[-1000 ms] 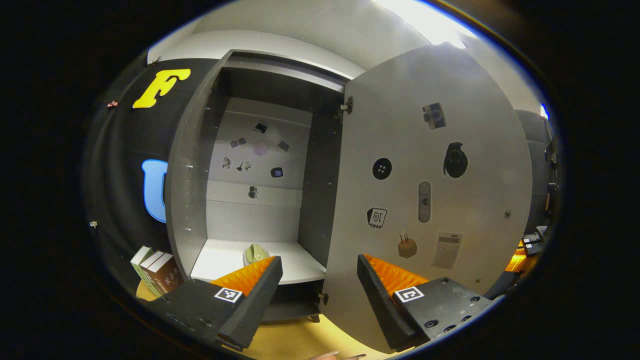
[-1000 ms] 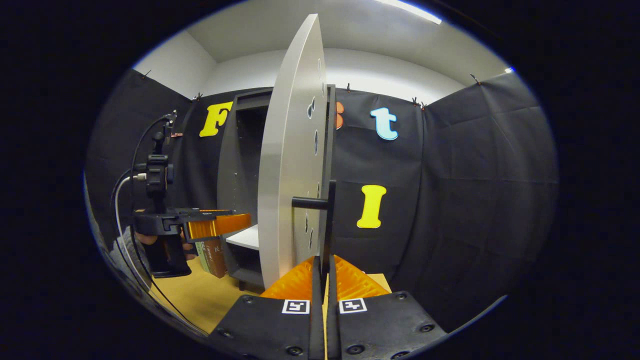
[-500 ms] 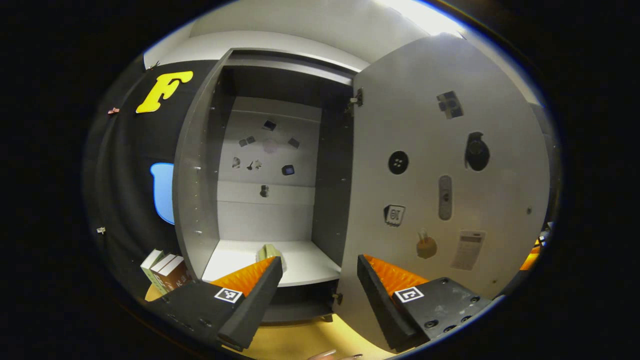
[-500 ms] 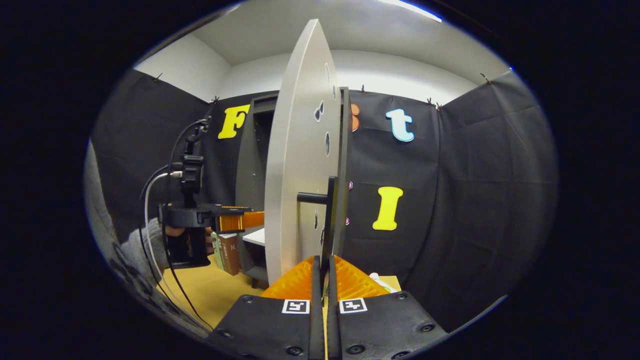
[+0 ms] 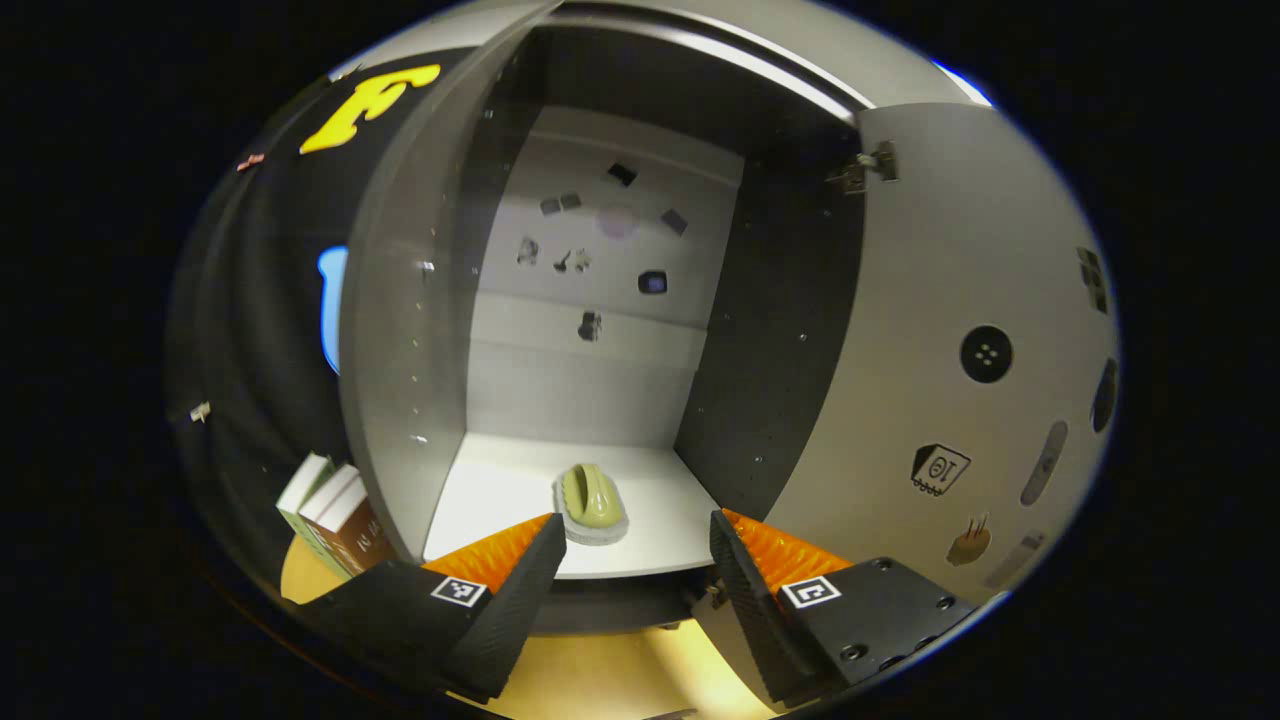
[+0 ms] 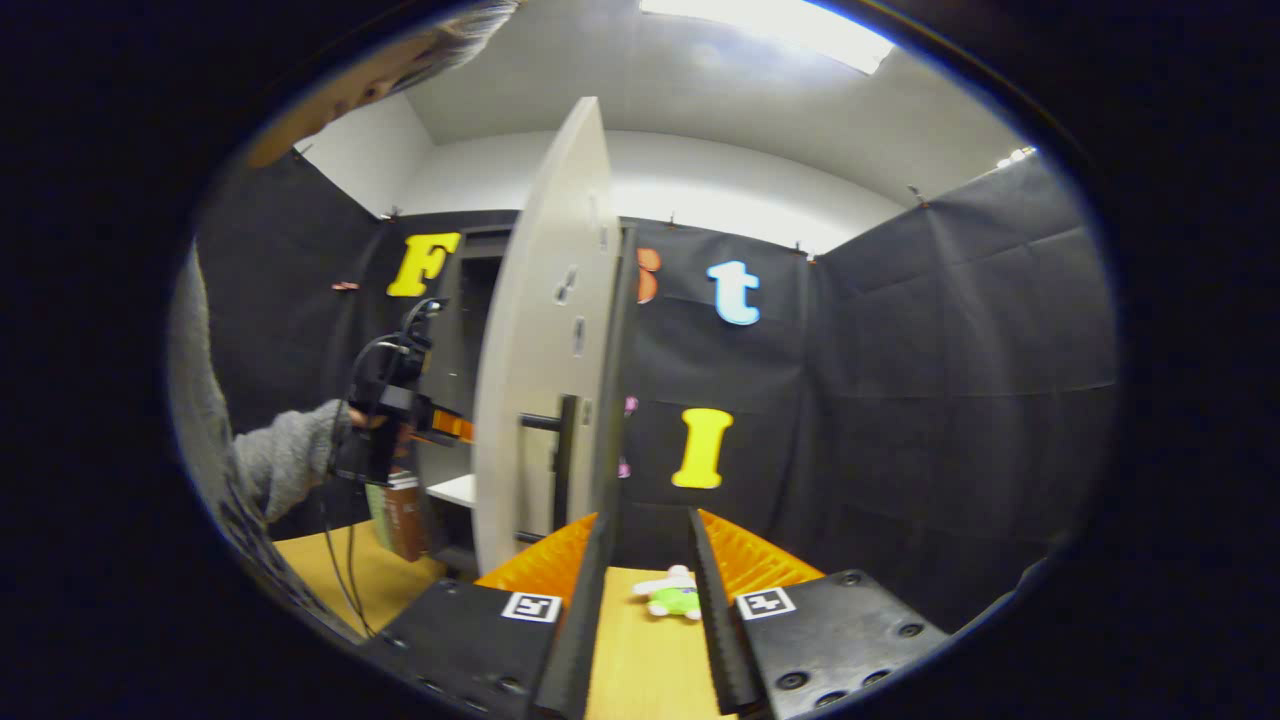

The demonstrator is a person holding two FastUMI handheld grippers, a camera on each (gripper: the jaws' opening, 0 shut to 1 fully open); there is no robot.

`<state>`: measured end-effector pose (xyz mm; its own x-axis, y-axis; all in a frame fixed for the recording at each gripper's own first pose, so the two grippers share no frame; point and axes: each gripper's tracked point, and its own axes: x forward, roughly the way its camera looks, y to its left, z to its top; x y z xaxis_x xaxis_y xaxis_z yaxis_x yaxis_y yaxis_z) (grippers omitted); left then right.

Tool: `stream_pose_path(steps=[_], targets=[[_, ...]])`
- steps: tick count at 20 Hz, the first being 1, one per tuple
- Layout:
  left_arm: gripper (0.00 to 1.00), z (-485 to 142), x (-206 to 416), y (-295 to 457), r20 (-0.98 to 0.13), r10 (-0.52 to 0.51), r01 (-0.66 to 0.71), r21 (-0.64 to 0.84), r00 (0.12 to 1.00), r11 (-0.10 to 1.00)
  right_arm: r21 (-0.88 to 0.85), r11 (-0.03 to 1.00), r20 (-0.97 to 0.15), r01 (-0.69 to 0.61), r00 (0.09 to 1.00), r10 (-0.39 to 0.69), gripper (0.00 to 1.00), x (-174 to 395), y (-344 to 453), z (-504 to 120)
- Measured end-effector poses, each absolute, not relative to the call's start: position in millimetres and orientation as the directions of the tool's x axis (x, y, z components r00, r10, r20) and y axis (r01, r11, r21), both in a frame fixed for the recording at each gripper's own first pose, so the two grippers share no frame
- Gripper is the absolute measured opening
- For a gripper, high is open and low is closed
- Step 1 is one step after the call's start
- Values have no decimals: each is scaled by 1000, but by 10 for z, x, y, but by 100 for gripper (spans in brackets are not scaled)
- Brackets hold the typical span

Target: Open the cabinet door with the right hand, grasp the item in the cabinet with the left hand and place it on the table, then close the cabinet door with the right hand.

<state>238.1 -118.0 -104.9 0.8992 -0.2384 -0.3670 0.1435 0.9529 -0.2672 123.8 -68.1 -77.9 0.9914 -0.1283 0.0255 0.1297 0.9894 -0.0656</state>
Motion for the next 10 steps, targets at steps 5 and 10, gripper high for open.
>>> stream_pose_path(steps=[5,10], targets=[[90,-1269,2970,-1108,-456,-196,107,-213,868,971,-86,935,-60,343,935,-348,99,1077,-1167,-1001],[84,-1474,3495,-1161,-560,-206,53,-277,803,959,-17,931,-112,364,925,-364,99,1069,-1247,-1078]])
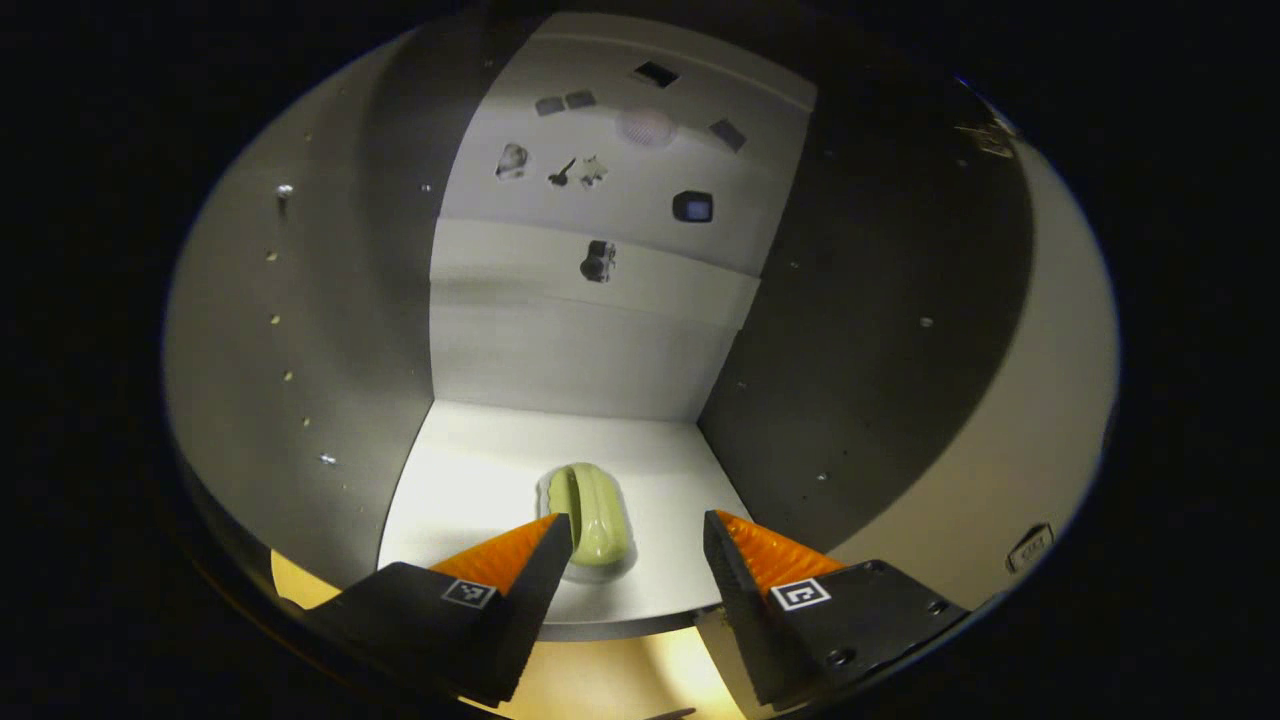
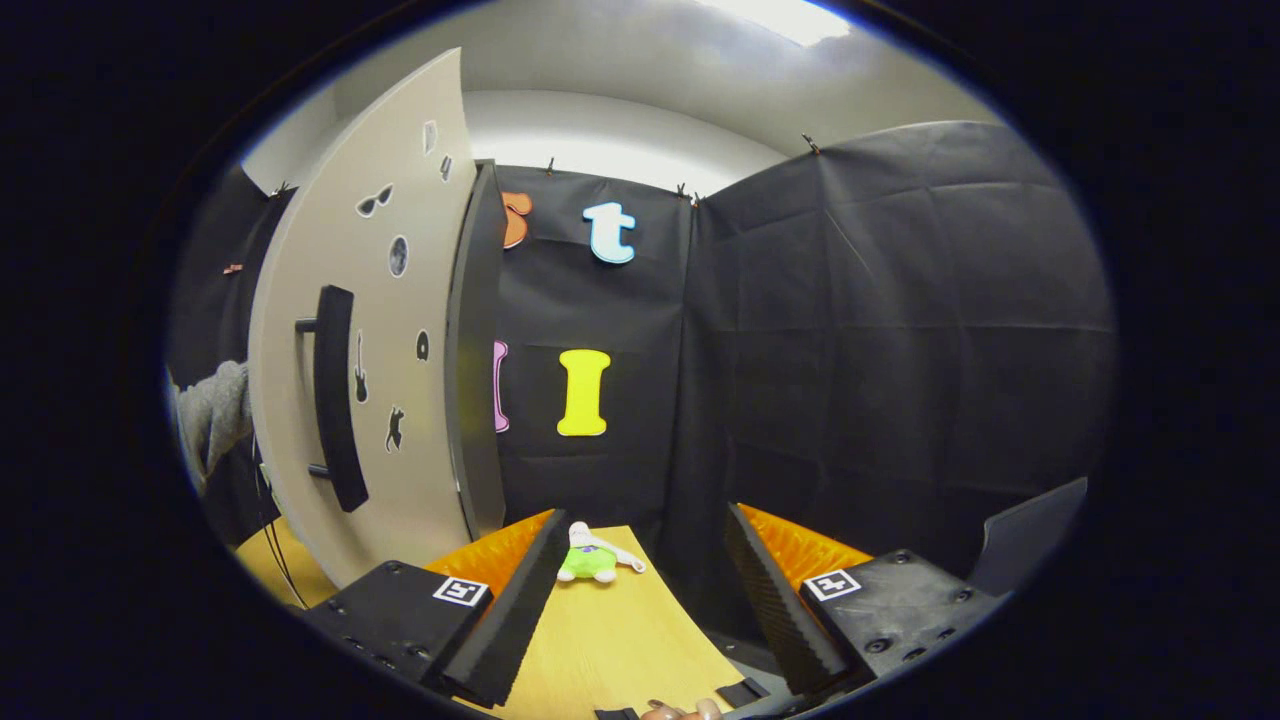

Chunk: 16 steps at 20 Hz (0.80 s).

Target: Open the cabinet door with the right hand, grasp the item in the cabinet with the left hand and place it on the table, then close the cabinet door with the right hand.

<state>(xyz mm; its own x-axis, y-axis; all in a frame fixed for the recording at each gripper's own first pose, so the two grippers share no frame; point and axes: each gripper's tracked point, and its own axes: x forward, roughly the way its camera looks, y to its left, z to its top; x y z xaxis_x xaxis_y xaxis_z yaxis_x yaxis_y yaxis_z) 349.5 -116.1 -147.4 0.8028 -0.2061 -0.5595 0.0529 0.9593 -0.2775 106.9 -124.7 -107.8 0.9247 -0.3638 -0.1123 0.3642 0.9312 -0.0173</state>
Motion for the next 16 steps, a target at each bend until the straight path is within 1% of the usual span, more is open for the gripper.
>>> stream_pose_path(steps=[4,9,11,12,13,14,16], targets=[[78,-1764,3792,-1146,-637,-165,45,-200,753,979,-10,923,-140,385,913,-383,98,1083,-1238,-1082],[71,-2040,3960,-1155,-700,-154,47,-169,697,984,-12,915,-174,404,900,-400,98,1117,-1282,-1167],[64,-2093,4024,-1096,-709,-117,34,-131,695,991,-20,912,-184,409,895,-406,98,1161,-1320,-1240],[55,-2120,4042,-1055,-716,-90,27,-99,692,995,-24,911,-183,411,895,-408,98,1176,-1336,-1263],[49,-2151,4037,-1029,-725,-76,27,-79,685,997,-24,912,-186,410,894,-407,98,1189,-1335,-1276],[36,-2190,4047,-1019,-735,-68,23,-71,675,997,-22,911,-189,413,893,-409,98,1203,-1340,-1297],[29,-2223,4082,-977,-732,-53,-2,-75,679,997,-16,910,-193,414,892,-409,98,1229,-1346,-1325]])
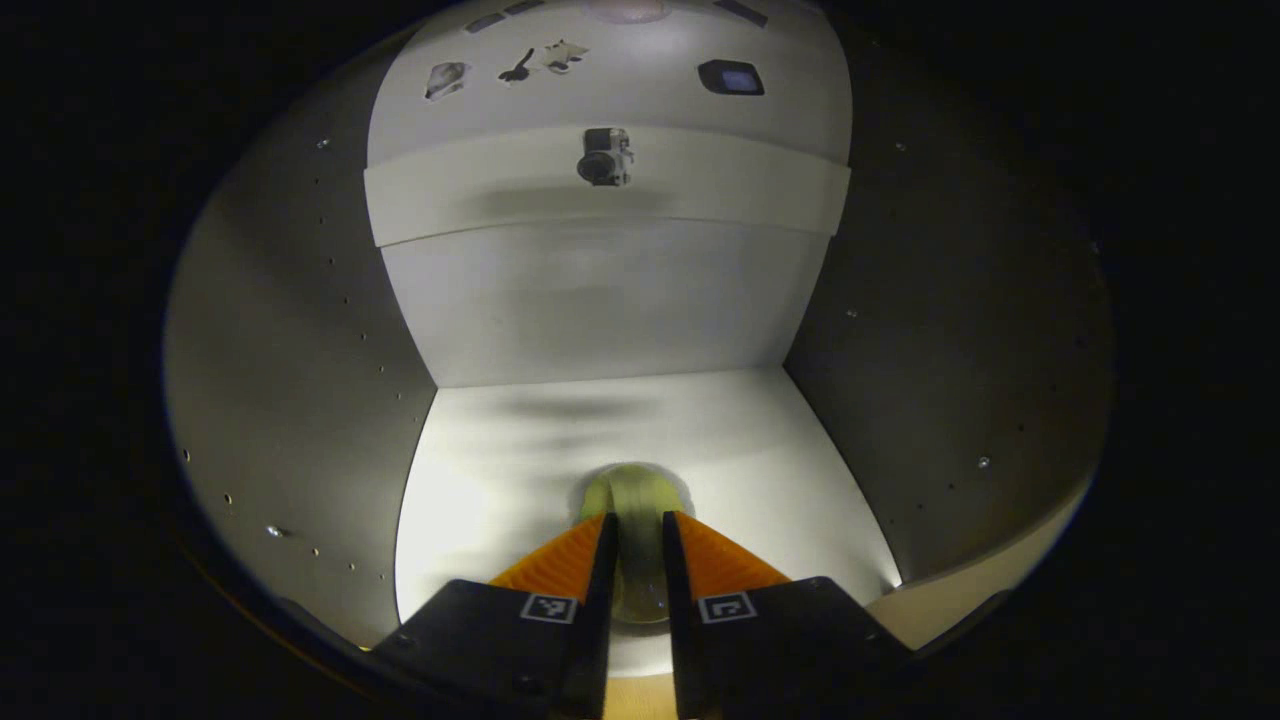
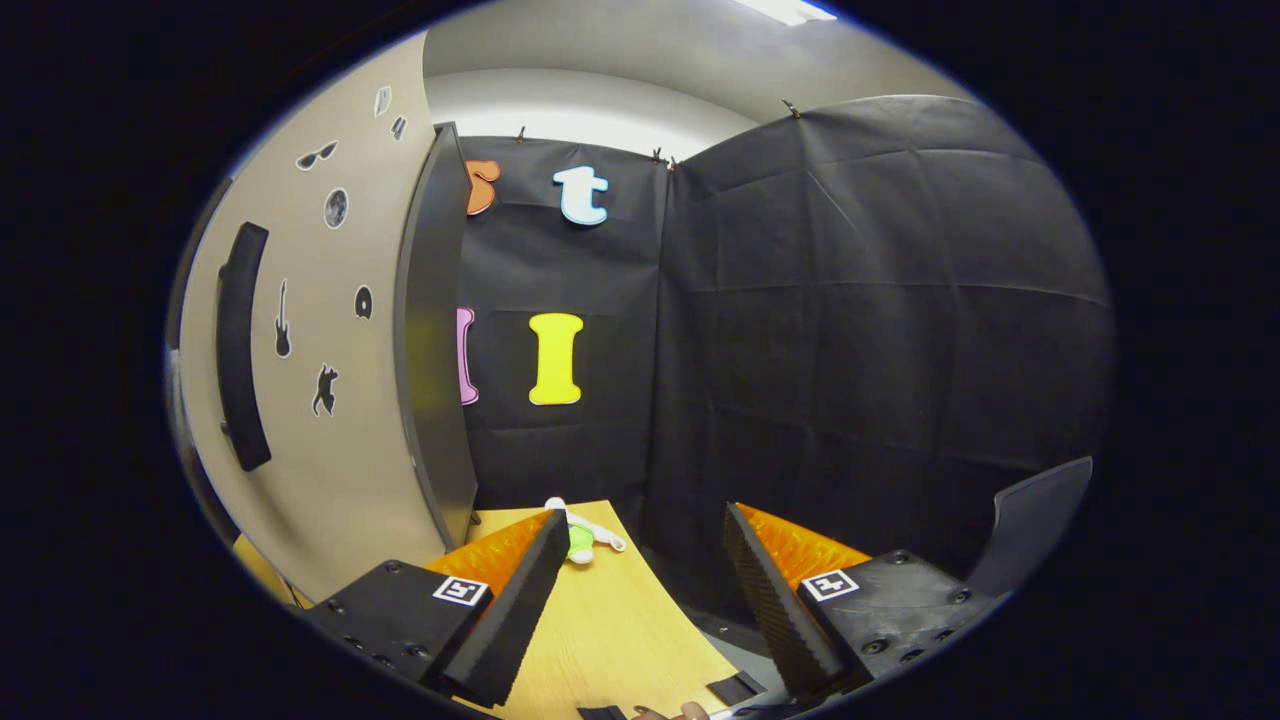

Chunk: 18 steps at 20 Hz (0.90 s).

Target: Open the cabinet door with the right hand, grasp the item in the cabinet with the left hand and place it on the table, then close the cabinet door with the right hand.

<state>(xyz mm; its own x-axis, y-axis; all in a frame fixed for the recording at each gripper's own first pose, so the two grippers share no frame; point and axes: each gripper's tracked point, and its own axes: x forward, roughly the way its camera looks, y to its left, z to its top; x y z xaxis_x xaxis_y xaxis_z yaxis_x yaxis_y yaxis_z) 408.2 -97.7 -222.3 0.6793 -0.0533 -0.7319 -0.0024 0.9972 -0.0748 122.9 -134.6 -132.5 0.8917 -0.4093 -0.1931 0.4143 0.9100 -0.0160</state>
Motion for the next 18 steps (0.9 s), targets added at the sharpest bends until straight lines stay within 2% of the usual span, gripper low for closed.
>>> stream_pose_path(steps=[5,11,14,18], targets=[[19,-2204,4012,-1008,-740,-80,10,-98,667,995,-7,910,-201,414,891,-407,98,1233,-1356,-1358],[20,-1883,3695,-1128,-716,-134,51,-137,685,989,35,928,-189,371,914,-358,98,1269,-1263,-1298],[20,-1661,3270,-1187,-699,-154,98,-120,698,988,64,943,-171,326,935,-311,98,1290,-1148,-1231],[20,-1468,2424,-1415,-691,-273,135,-249,670,959,64,966,-162,251,958,-238,98,1233,-912,-1173]])
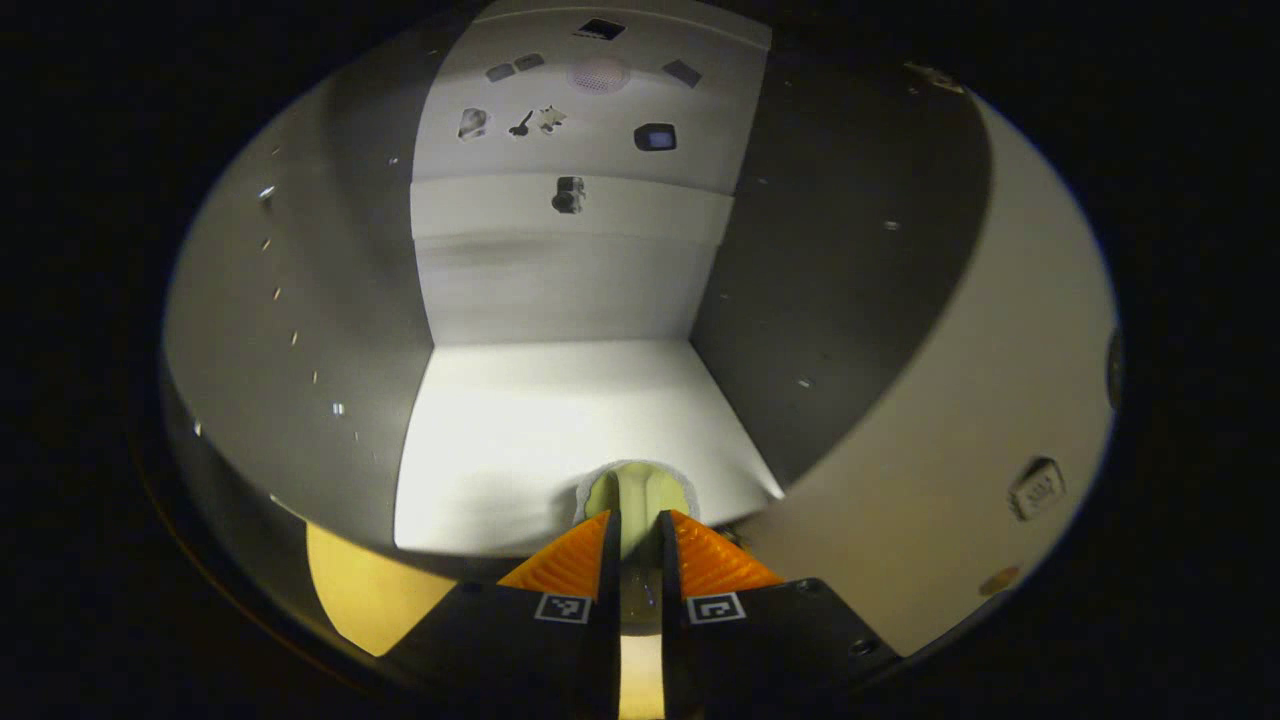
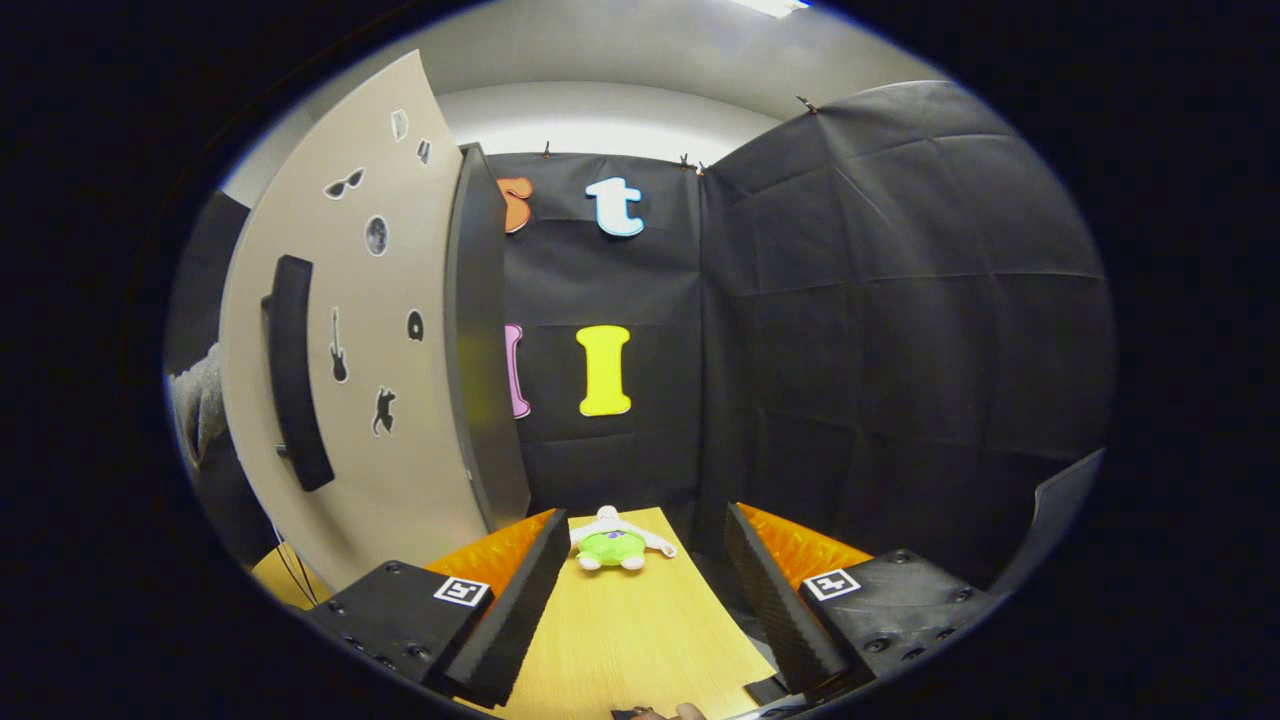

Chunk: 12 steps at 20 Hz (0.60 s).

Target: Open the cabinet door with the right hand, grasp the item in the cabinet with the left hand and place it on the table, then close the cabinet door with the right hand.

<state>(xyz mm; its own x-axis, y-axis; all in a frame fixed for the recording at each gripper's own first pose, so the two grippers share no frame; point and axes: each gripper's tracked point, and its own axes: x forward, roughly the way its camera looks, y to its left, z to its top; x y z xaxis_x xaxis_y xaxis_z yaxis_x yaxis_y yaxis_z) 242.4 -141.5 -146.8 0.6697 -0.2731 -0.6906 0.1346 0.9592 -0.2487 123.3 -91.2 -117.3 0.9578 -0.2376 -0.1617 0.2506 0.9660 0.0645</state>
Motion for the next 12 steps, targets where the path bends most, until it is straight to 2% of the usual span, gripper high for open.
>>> stream_pose_path(steps=[3,6,12], targets=[[20,-1423,1866,-1329,-668,-262,132,-240,697,962,85,978,-153,192,972,-177,99,1155,-675,-1102],[20,-1645,1226,-1305,-692,-262,97,-269,672,958,95,982,-145,162,978,-147,98,1034,-477,-1040],[20,-2616,237,-1340,-722,-194,-29,-284,664,959,142,985,-149,99,986,-78,98,569,-38,-902]])
